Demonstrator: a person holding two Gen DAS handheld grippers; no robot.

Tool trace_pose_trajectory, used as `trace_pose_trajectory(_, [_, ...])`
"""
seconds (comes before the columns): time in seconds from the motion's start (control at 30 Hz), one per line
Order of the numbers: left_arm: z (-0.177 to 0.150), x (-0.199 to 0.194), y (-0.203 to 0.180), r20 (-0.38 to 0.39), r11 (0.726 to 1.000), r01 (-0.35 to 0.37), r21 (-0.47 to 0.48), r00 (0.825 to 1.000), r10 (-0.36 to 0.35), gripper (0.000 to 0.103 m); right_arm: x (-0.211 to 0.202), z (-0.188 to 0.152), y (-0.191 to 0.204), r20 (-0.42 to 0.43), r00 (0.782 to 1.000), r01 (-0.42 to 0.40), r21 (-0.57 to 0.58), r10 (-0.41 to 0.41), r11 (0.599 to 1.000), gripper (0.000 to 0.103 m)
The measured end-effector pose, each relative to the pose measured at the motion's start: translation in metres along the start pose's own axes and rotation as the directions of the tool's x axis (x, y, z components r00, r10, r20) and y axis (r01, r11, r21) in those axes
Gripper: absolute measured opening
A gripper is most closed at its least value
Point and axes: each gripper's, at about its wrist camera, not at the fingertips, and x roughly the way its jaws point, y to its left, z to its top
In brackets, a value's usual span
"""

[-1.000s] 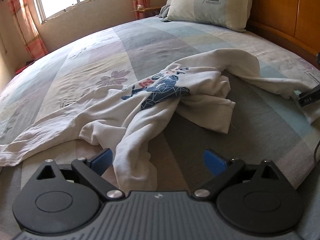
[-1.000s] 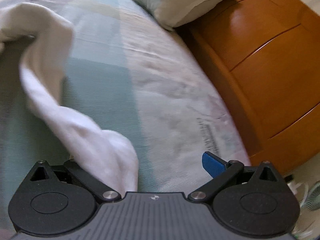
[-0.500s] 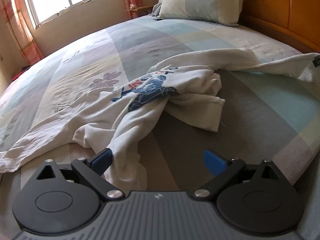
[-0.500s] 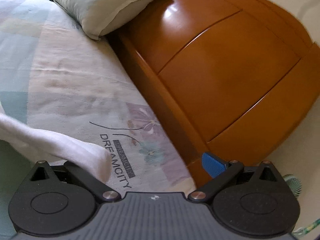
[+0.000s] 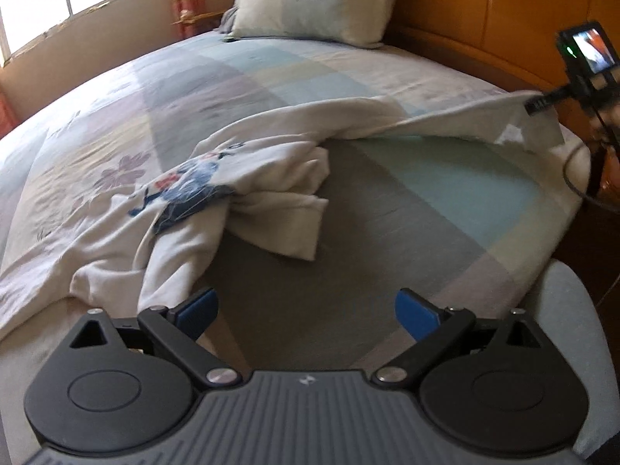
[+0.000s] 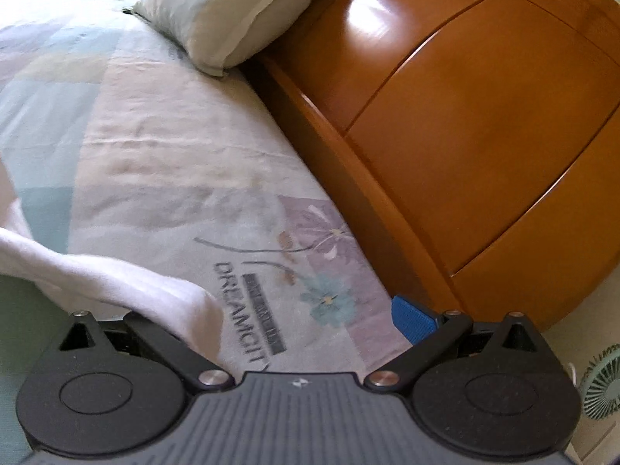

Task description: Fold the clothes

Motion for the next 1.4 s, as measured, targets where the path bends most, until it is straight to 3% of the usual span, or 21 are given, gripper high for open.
trace_pose_trajectory(0.3, [0.007,-0.001,-0.014,0.001,0.999,-0.002,0.032,1.0,0.002,0.098,-0.006,0.02,-0.042,0.071,0.994,0.072,0.094,-0.079,0.993,0.103])
trace_pose_trajectory(0.43, [0.008,-0.002,-0.017,0.001,0.999,0.003,0.04,1.0,-0.003,0.098,0.01,0.003,-0.036,-0.048,0.999,-0.01,0.035,0.012,0.999,0.103])
trace_pose_trajectory(0.53, [0.008,-0.003,-0.018,0.001,0.999,0.007,0.045,1.0,-0.007,0.098,0.021,-0.015,-0.024,-0.159,0.982,-0.105,-0.022,0.1,0.994,0.103])
trace_pose_trajectory(0.67, [0.008,-0.005,-0.019,0.007,0.999,0.01,0.046,1.0,-0.01,0.098,0.022,-0.034,-0.009,-0.268,0.934,-0.259,-0.051,0.237,0.965,0.103])
trace_pose_trajectory(0.77, [0.007,-0.005,-0.019,0.007,0.999,0.007,0.044,1.0,-0.007,0.098,0.012,-0.041,-0.003,-0.289,0.884,-0.388,-0.014,0.368,0.921,0.103])
trace_pose_trajectory(0.87, [0.007,-0.005,-0.019,0.004,0.999,0.007,0.041,1.0,-0.008,0.098,-0.002,-0.035,-0.005,-0.23,0.833,-0.506,0.053,0.504,0.861,0.103])
trace_pose_trajectory(0.97, [0.006,-0.005,-0.02,0.004,0.999,0.011,0.041,1.0,-0.011,0.098,-0.018,-0.019,-0.015,-0.132,0.796,-0.581,0.108,0.591,0.807,0.103])
trace_pose_trajectory(1.13, [0.006,-0.003,-0.021,-0.002,0.999,0.012,0.04,1.0,-0.012,0.098,-0.005,0.003,-0.023,0.0,0.743,-0.653,0.217,0.669,0.726,0.103])
trace_pose_trajectory(1.2, [0.005,-0.003,-0.022,-0.006,0.999,0.011,0.041,1.0,-0.01,0.098,0.015,0.001,-0.022,-0.007,0.724,-0.658,0.294,0.69,0.693,0.103])
trace_pose_trajectory(1.33, [0.002,0.0,-0.018,-0.02,1.0,0.007,0.028,1.0,-0.006,0.098,0.043,-0.027,-0.02,-0.043,0.648,-0.665,0.455,0.76,0.592,0.103])
trace_pose_trajectory(1.4, [0.001,0.003,-0.017,-0.031,1.0,0.002,0.024,1.0,-0.001,0.098,0.048,-0.044,-0.023,-0.039,0.626,-0.663,0.499,0.779,0.558,0.103])
